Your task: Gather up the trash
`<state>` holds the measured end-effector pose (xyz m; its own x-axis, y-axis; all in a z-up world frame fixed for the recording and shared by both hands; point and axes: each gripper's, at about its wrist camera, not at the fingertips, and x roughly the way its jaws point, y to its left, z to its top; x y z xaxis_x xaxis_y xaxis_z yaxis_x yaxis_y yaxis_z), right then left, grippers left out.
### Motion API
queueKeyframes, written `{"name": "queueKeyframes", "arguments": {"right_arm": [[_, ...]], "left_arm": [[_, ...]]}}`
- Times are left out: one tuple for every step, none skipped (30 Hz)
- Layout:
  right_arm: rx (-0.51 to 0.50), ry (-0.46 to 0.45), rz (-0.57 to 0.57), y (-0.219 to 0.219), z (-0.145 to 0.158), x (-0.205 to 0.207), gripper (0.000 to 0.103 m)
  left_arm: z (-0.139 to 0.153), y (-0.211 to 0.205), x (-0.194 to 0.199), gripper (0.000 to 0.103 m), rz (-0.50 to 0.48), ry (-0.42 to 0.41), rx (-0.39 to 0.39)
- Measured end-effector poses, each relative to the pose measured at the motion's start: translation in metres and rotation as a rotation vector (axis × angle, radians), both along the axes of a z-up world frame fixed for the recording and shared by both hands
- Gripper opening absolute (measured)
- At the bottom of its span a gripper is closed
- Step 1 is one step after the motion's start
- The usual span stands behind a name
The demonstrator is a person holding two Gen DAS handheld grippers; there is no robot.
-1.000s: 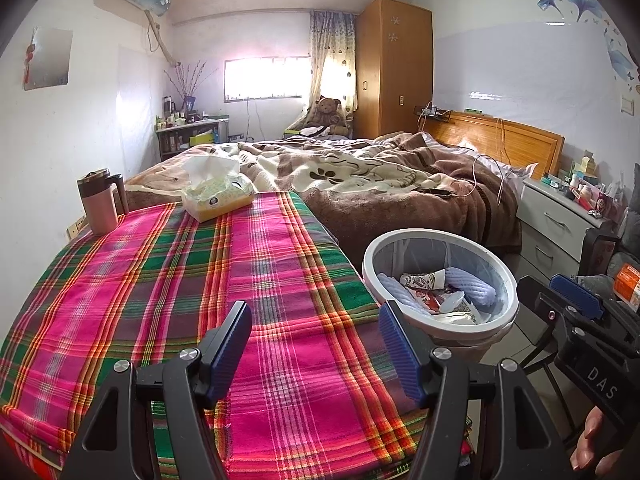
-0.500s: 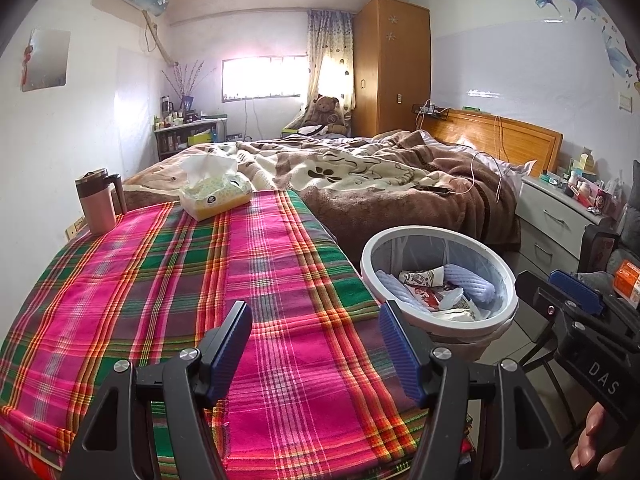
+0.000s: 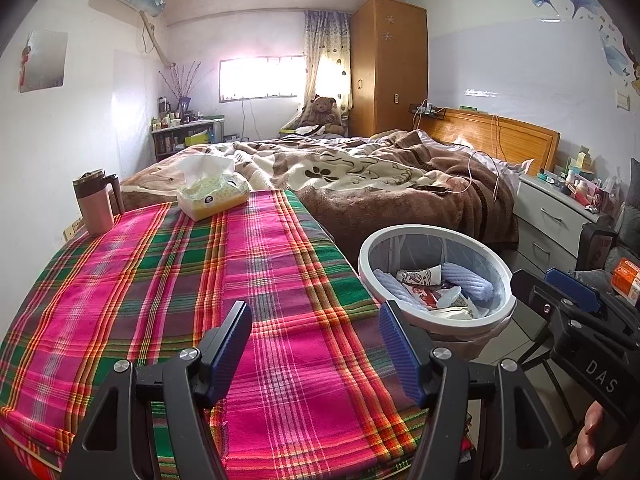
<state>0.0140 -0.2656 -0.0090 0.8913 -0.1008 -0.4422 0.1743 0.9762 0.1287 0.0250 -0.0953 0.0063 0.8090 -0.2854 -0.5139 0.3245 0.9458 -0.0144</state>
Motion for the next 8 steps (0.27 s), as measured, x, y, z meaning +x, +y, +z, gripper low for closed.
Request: {"name": "queueKeyframes", "arguments": {"right_arm": [[0.000,0.001,0.001,0.0007,-0.0003,0.0002,0.056],[0.000,0.001,0.002,0.0017,-0.0007,0.0005,0.056],[0.000,0.001,0.001,0.0019,-0.0008,0.0006,0.056],[0.000,0.001,0.001,0.0026,-0.0007,0.0004,0.056],[0.001,0.000,0.001,0.0020,-0.0008,0.0006,0.056],[0.000,0.001,0.001,0.0020,-0.0008,0.0007,0.056],[0.000,0.002,0.001,0.0020,-0.0008,0.0006,0.056],[0.001,0.002,0.001,0.0021,-0.0007,0.0006,0.056]], "left_arm": [[-0.0004,0.0002,-0.0001,0.066,0.002,0.000,0.001],[-0.0007,0.0002,-0.0002,0.066,0.003,0.000,0.001],[-0.0009,0.0006,-0.0002,0.066,0.003,0.000,0.001],[-0.0011,0.0005,0.0001,0.066,0.004,0.002,0.001],[-0.0013,0.0007,0.0000,0.066,0.005,0.002,0.001],[-0.0012,0.0012,0.0002,0.066,0.005,0.002,0.001],[-0.0013,0.0013,0.0002,0.066,0.006,0.002,0.001],[-0.0011,0.0014,0.0003,0.066,0.009,0.002,0.001]]}}
